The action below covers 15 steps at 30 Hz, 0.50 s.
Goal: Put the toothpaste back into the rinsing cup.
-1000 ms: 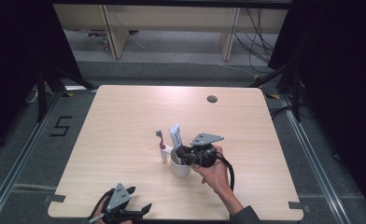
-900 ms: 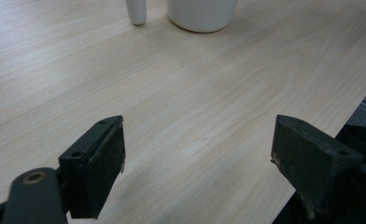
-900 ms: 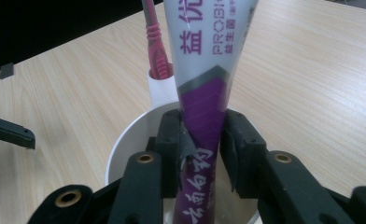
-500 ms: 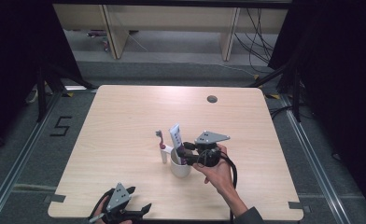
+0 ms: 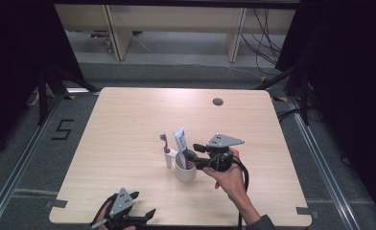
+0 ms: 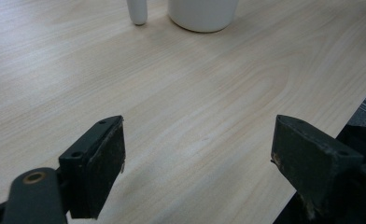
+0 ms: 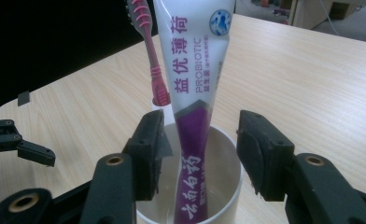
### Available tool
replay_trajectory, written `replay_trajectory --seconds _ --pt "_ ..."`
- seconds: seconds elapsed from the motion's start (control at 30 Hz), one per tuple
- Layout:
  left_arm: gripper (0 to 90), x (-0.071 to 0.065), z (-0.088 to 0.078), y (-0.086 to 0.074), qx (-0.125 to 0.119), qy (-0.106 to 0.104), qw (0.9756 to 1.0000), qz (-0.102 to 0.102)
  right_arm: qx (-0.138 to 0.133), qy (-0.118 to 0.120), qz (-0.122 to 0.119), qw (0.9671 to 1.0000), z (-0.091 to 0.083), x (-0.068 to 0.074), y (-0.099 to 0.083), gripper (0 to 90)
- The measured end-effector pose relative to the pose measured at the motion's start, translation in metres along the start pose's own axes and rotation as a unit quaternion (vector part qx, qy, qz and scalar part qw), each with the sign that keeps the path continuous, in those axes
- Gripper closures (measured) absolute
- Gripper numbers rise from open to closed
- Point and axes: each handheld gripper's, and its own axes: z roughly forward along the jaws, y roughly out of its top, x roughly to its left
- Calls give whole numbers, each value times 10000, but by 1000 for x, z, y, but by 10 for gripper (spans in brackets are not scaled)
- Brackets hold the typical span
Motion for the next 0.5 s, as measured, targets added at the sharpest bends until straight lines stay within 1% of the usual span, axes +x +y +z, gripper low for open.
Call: replay_trajectory --seconds 0.03,0.07,0.1,0.13,0.17,0.2,0.23,0.27,0.3,0.33,0.37,0.4,0.43,0.47,0.5 --pt "172 0 0 0 -15 -18 10000 1 -16 34 -11 10000 -1 0 0 516" --pt "172 0 0 0 -16 -9 10000 -10 11 64 -87 9999 -2 -1 0 512" --pt "172 0 0 0 -24 -6 10000 -13 -28 63 -7 10000 -3 0 0 510" --pt "172 0 0 0 -21 -11 10000 -13 -41 -40 -56 10000 -5 -1 0 507" --pt "172 0 0 0 -14 -10 10000 -10 -34 23 53 10000 -6 0 0 505" --pt "172 0 0 0 -12 3 10000 -3 -14 -20 -21 10000 -8 -1 0 500" --pt "172 0 0 0 -15 3 10000 -5 -69 -51 29 10000 -8 -1 -1 493" --pt "172 0 0 0 -25 -4 10000 -14 -14 -44 39 10000 -10 -2 -1 492" --pt "172 0 0 0 -25 -7 10000 -18 -42 -14 115 9999 -10 -2 -1 491" --pt "172 0 0 0 -13 2 10000 -5 -63 -41 57 10000 -11 -4 -2 486" --pt "172 0 0 0 -10 -1 10000 -2 -69 -96 68 9999 -12 -4 -2 483" --pt "171 0 0 0 -12 0 10000 1 -94 -14 37 9999 -12 -5 -2 479" --pt "172 1 -1 0 48 23 10000 73 -55 -64 55 9999 -14 -5 -3 471" --pt "171 1 0 0 53 18 10000 81 -30 -106 132 9999 -16 -5 -4 463" --pt "171 -1 1 0 -76 -42 10000 -44 -68 -61 107 9999 -16 -6 -4 458"
